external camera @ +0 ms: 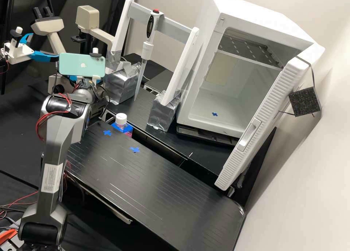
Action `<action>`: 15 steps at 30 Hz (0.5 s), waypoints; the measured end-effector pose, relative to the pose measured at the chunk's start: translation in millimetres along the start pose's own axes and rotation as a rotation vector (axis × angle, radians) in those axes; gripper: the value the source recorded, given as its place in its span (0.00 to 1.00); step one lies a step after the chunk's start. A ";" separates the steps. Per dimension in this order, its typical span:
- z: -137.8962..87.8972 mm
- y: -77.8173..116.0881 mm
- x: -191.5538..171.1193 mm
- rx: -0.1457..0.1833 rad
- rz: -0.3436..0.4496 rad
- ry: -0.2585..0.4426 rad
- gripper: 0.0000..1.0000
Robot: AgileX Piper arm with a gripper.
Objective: Move the petri dish to the bench
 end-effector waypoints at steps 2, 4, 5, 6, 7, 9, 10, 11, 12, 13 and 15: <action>-3.2 -1.9 -10.5 0.002 -0.002 0.019 0.00; -8.9 -3.4 -25.5 0.005 0.000 0.049 0.00; -11.1 -3.9 -30.2 0.005 0.002 0.064 0.00; -13.5 -4.5 -35.9 0.006 0.004 0.080 0.00; -15.1 -5.1 -40.2 0.007 0.005 0.091 0.00; -16.9 -8.5 -49.2 0.011 0.003 0.112 0.00; -18.5 -9.9 -55.7 0.012 0.003 0.124 0.00; -18.3 -12.4 -60.5 0.014 -0.001 0.126 0.00; -17.4 -15.8 -65.1 0.018 -0.008 0.129 0.00; -17.9 -17.2 -70.3 0.030 -0.004 0.134 0.00; -16.2 -22.4 -82.0 0.064 -0.001 0.131 0.00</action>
